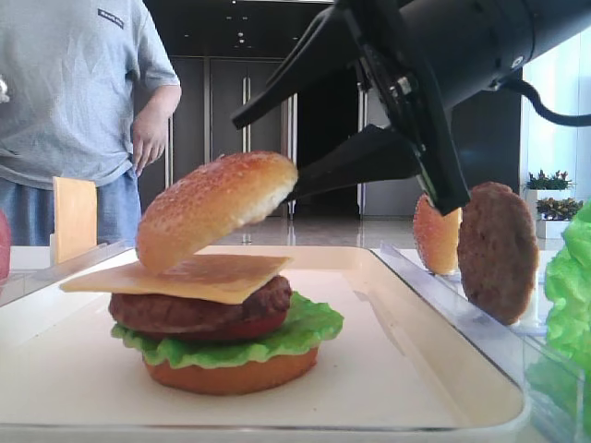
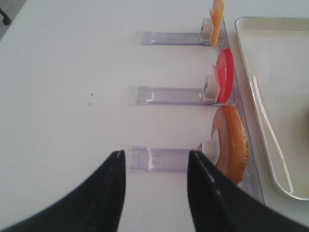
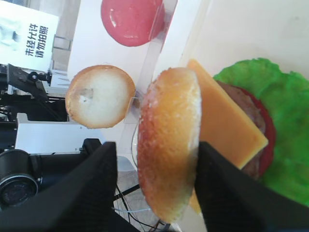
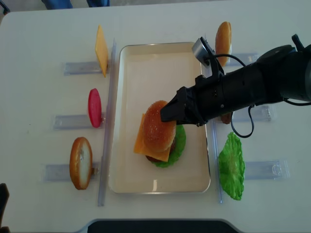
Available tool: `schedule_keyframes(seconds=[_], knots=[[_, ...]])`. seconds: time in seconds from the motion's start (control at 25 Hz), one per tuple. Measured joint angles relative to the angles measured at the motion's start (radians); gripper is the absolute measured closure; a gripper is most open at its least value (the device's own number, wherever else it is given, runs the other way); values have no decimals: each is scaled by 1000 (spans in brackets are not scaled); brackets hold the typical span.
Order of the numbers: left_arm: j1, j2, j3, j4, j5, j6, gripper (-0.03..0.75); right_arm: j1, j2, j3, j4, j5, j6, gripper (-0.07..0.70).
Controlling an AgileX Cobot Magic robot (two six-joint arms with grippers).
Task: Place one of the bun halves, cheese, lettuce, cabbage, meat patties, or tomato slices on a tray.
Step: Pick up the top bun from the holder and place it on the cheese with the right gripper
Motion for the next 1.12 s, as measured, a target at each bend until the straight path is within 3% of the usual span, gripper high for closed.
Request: schedule_keyframes(seconds=[0.4,0.6,0.88,1.12], knots=[[0,0,0,-1,0,0,388,0,-2,-1,-107,-36,76,254],[0,0,0,-1,0,0,388,2,-10,-3,-198,-91,137,254],[0,0,0,-1,0,0,388,2,-11,-3,-221,-140,145,254],[0,0,0,-1,0,0,388,2,-11,-17,-267,-146,150,254]])
